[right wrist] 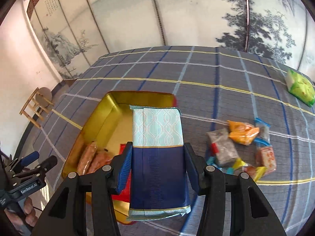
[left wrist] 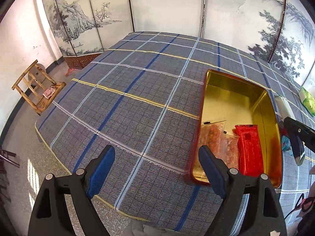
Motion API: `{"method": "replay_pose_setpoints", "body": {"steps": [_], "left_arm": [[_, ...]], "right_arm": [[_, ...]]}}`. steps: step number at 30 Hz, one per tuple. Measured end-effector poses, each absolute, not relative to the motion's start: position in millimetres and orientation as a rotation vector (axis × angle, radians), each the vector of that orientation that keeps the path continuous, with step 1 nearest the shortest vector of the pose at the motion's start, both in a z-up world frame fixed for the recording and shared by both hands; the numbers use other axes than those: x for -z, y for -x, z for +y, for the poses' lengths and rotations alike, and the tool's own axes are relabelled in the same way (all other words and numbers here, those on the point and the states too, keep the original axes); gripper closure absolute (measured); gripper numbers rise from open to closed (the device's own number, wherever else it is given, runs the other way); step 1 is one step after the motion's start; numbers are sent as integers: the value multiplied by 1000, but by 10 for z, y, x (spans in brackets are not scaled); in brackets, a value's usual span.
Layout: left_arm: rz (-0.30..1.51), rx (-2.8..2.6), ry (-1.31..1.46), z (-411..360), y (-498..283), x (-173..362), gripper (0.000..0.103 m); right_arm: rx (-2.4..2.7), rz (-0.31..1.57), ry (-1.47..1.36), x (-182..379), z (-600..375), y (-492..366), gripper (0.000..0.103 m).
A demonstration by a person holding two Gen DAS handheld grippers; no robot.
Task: Organize snacks
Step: 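Carry the blue-and-white box with the right gripper into the tin and release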
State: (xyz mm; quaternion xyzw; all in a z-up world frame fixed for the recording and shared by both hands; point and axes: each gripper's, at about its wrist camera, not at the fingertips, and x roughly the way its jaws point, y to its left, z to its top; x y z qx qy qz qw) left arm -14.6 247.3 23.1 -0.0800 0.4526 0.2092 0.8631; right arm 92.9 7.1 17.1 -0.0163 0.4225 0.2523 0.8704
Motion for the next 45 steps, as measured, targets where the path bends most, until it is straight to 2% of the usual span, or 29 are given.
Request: {"method": "replay_pose_setpoints", "body": {"steps": [19, 29, 37, 45], "left_arm": [[987, -468, 187, 2652, 205, -182, 19], [1008, -487, 205, 2729, 275, -140, 19], [1006, -460, 191, 2609, 216, -169, 19], [995, -417, 168, 2402, 141, -235, 19]], "right_arm": [[-543, 1025, 124, 328, 691, -879, 52], [-555, 1001, 187, 371, 842, -810, 51], [-593, 979, 129, 263, 696, -806, 41], [-554, 894, 44, -90, 47, -881, 41]]}}
